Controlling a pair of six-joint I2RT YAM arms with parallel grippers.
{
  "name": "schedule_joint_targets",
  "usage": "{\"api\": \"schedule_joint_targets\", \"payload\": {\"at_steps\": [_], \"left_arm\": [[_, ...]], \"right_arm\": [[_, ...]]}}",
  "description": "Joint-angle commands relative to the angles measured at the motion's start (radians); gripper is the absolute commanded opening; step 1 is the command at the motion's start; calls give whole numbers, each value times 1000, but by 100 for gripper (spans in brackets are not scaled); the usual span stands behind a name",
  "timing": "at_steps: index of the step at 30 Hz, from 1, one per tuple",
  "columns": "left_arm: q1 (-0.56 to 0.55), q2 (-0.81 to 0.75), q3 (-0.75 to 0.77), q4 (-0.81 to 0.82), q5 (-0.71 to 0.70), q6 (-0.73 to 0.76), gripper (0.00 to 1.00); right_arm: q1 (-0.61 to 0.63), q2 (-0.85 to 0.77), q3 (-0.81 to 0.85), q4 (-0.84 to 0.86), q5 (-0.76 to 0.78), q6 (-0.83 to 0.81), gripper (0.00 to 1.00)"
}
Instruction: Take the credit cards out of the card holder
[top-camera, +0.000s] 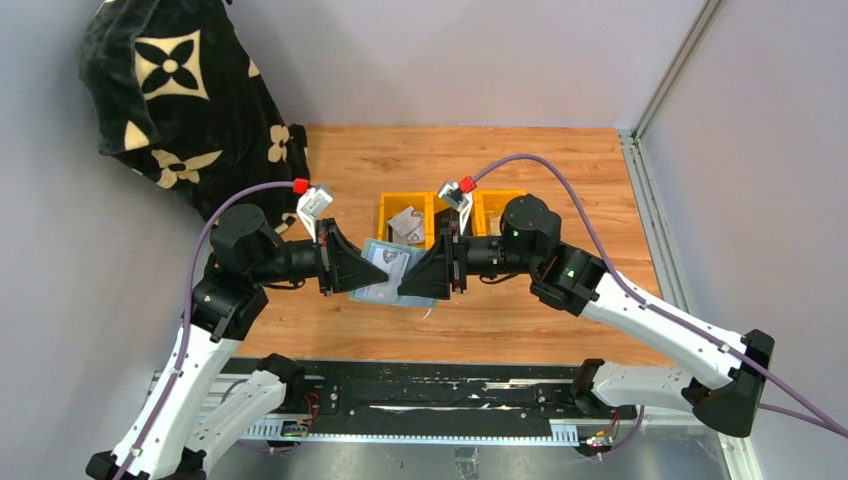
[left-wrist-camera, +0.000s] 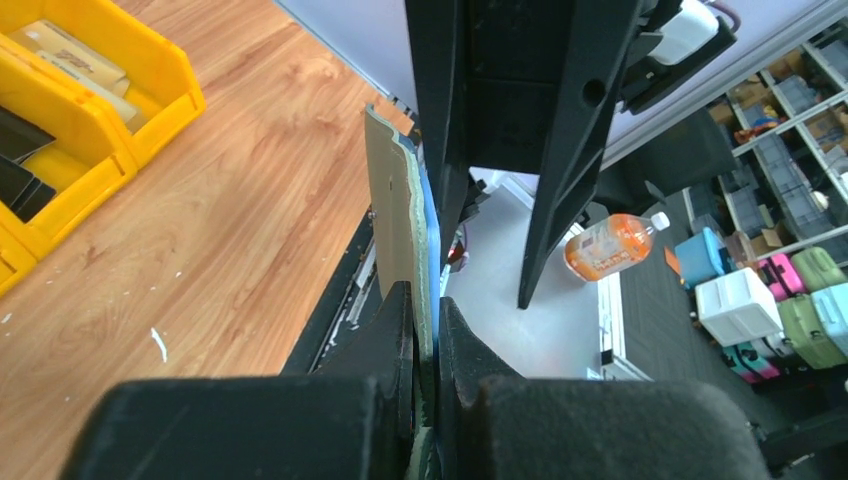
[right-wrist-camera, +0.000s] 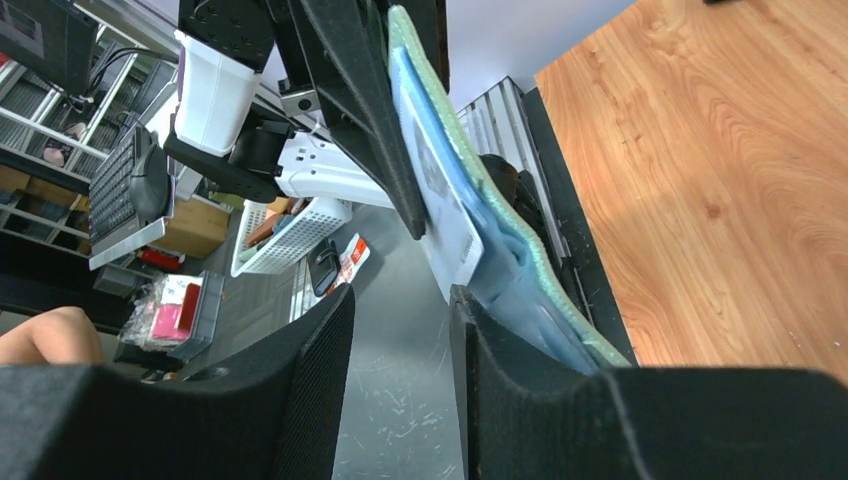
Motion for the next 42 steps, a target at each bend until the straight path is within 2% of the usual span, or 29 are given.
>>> {"api": "schedule_joint_targets", "payload": {"at_steps": [1,11,20,23,26,29,35,39,41,42], "left_arm": [[5,-23,-14,97,52,-78,0],[5,-46,-41,182,134,-158,0],[5,-55,-43,204,153,-191,0],[5,-60,-48,199,145,-185,0],[5,-61,-62,195,132,-175,0],[5,-57,-75,178,109,-151,1],[5,-35,-58,114,100,-84,7],[5,-29,-58,125,122,-97,19],[5,-28,-62,146,133,-121,19],[5,-28,-65,172,140,-137,15]], "right_arm": [[-15,26,9,36,-21,17,43],[-42,16,10,17,-16,14,41],[-56,17,13,-3,-1,0,41],[-56,24,7,42,-18,32,41],[-55,44,-11,184,-72,110,35],[-49,61,-26,299,-114,185,24],[-45,37,-57,314,-109,185,0],[-45,11,-78,309,-110,181,0],[-45,6,-85,311,-117,184,0],[-45,3,-89,311,-118,184,0]]}}
